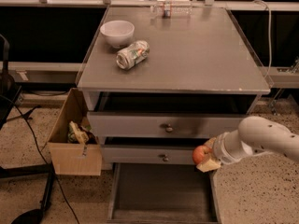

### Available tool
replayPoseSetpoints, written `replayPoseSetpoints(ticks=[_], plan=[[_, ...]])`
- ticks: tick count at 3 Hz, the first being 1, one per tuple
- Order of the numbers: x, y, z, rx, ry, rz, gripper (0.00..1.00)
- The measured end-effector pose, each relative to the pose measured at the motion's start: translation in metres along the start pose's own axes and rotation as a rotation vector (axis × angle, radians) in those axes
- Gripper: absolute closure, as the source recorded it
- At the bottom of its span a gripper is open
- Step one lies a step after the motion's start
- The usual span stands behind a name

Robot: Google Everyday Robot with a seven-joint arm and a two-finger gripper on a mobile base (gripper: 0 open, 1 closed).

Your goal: Place apple into bottom drawer

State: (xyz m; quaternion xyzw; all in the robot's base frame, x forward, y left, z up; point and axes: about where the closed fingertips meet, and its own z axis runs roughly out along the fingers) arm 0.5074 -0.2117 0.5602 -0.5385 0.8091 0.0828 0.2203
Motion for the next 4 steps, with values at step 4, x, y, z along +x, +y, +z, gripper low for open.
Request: replayPoseSetpoints(ticks=[4], plan=[[0.078, 0.026, 0.08, -0.1, -0.068, 0.061, 1.0]])
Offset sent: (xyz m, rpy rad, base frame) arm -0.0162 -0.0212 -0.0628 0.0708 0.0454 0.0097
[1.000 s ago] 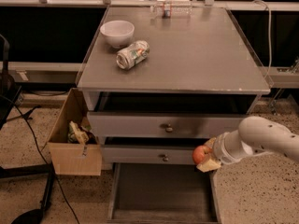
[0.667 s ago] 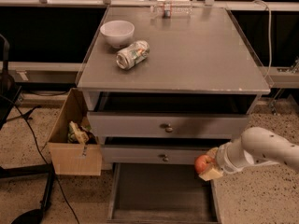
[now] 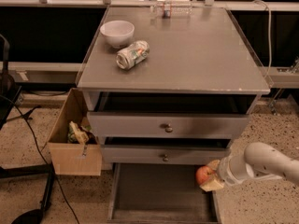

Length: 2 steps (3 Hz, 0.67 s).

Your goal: Place apple into bottom drawer

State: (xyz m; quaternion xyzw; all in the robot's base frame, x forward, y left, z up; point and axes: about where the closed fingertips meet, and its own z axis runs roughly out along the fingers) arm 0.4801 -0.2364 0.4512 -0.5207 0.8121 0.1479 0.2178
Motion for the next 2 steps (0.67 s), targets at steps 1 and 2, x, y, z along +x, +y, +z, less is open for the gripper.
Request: replayPoseSetpoints(ticks=[1, 2], plan=[[0.022, 0.001, 0.03, -0.013, -0.075, -0.008, 1.0], [0.041, 0.007, 0.066, -0.057, -0.174, -0.035, 1.0]])
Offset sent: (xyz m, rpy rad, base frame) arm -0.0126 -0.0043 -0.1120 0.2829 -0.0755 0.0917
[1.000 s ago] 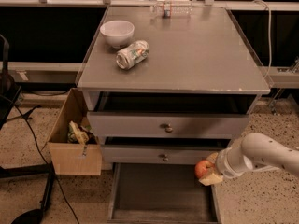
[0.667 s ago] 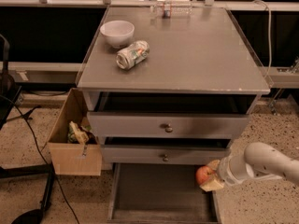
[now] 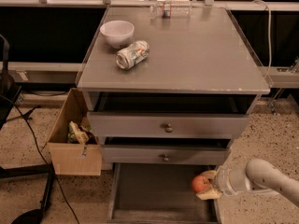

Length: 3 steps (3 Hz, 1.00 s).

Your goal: Place apple into bottom drawer

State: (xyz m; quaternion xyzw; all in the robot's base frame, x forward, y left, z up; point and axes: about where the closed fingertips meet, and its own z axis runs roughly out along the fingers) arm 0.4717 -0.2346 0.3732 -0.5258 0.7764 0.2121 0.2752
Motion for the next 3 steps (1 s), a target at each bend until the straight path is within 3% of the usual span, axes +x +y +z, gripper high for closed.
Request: replayPoseSetpoints(ticks=[1, 3], plan=[[0.0, 0.0, 0.0, 0.0, 0.0, 0.0, 1.0], [0.022, -0.01, 0.033, -0.012, -0.044, -0.045, 1.0]])
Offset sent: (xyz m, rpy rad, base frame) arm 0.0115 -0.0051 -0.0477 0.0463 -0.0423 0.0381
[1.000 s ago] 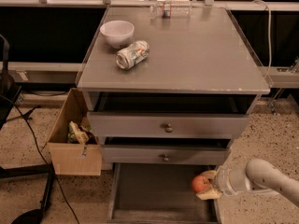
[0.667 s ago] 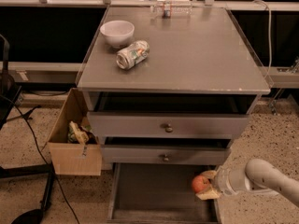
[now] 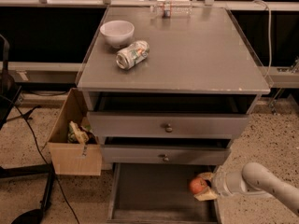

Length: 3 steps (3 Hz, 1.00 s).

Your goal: Place apple into bottom drawer

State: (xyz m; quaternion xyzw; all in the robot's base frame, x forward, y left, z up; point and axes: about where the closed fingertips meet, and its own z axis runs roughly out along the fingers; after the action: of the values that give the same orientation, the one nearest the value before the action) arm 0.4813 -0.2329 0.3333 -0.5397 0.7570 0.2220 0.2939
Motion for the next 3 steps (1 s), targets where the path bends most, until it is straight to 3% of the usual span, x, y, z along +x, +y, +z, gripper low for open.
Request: replayPoseSetpoints(ticks=[2, 3], plan=[[0.038, -0.018, 0.052, 0.008, -0.034, -0.057, 1.0], [0.045, -0.02, 0.065, -0.004, -0.043, -0.072, 1.0]])
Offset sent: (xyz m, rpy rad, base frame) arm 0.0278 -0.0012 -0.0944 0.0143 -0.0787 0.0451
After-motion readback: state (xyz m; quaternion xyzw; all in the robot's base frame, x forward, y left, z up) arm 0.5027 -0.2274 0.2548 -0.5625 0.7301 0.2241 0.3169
